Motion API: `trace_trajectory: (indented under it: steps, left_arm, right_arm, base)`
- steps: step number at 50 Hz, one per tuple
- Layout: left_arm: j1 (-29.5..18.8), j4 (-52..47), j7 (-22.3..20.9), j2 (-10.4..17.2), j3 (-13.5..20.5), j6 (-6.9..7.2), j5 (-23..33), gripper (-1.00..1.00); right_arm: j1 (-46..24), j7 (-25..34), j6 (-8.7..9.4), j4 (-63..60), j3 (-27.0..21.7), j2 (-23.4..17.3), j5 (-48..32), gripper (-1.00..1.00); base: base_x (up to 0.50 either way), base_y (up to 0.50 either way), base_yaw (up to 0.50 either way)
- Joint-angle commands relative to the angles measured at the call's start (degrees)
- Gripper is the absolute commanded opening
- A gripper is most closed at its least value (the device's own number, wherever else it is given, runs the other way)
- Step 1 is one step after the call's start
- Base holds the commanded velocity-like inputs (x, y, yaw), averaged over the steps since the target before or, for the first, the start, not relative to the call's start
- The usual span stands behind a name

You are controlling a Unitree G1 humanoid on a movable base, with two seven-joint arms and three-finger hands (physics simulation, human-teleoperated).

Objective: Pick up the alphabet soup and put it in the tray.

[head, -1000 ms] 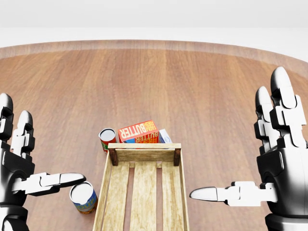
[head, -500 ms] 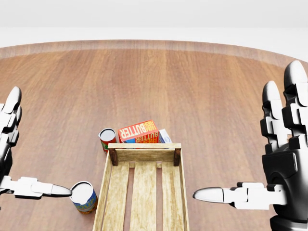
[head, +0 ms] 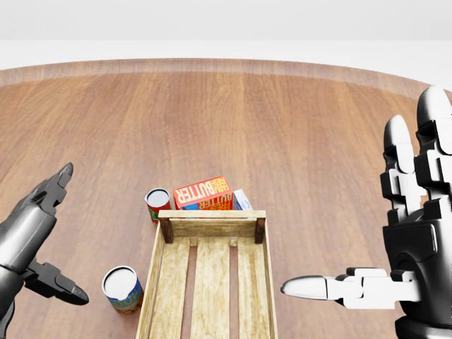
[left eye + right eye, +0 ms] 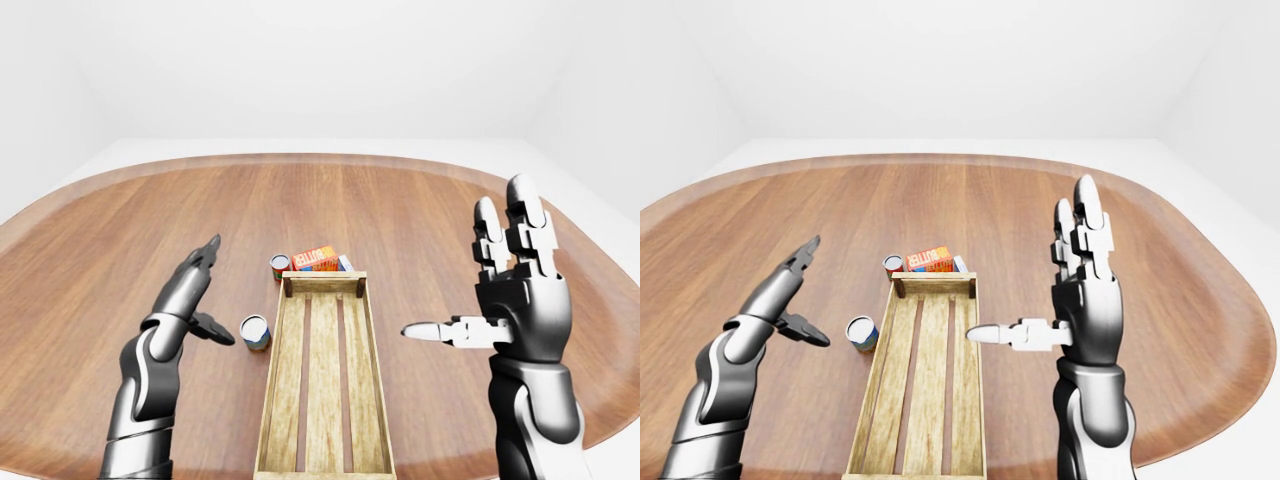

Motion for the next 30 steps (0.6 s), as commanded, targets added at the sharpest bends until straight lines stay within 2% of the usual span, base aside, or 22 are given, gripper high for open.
trace_trajectory:
  steps: [1,4,7,24,25,27,28,30]
  left_arm:
    - [-3.4,9.2,0.5,1.3,-1.9,-2.32,6.0,1.0]
    - [-5.2,9.8,-0.5,1.5,-2.1,-1.19,5.8,1.0]
    - [-6.3,10.1,-0.9,1.8,-2.4,-0.71,5.7,1.0]
    - [-6.4,9.6,-1.0,1.8,-2.4,-0.74,5.6,1.0]
    - [-7.1,12.2,0.5,1.8,-2.9,-1.77,5.9,1.0]
    - [-7.4,13.4,1.1,1.8,-3.2,-2.18,5.9,1.0]
    - [-7.9,16.0,2.1,1.9,-4.0,-3.22,6.5,1.0]
    - [-8.9,19.0,3.1,1.9,-4.7,-4.12,6.8,1.0]
  right_arm:
    - [-0.7,-0.6,0.0,0.9,0.6,-0.4,-2.0,0.98]
    - [-0.9,-0.5,0.0,1.0,0.9,-0.3,-2.2,0.98]
    - [-0.7,-0.5,0.0,0.4,1.4,-0.5,-3.2,0.98]
    - [-0.7,-0.2,0.0,0.5,1.3,-0.3,-3.6,0.98]
    - [-0.7,-0.6,0.0,0.3,1.3,-0.6,-4.6,0.98]
    - [-0.8,-0.4,0.0,0.0,1.0,-0.4,-4.3,0.98]
    - [-0.7,-0.1,0.0,-0.4,0.7,-0.3,-3.8,0.98]
    - [-0.6,-0.1,0.0,-0.2,0.6,-0.2,-3.8,0.98]
  base:
    - [0.0,0.0,0.0]
    - [0.0,0.0,0.0]
    - [0.0,0.0,0.0]
    - [0.0,0.0,0.0]
    - [0.0,0.0,0.0]
    - [0.0,0.0,0.0]
    - [0.0,0.0,0.0]
    - [0.0,0.0,0.0]
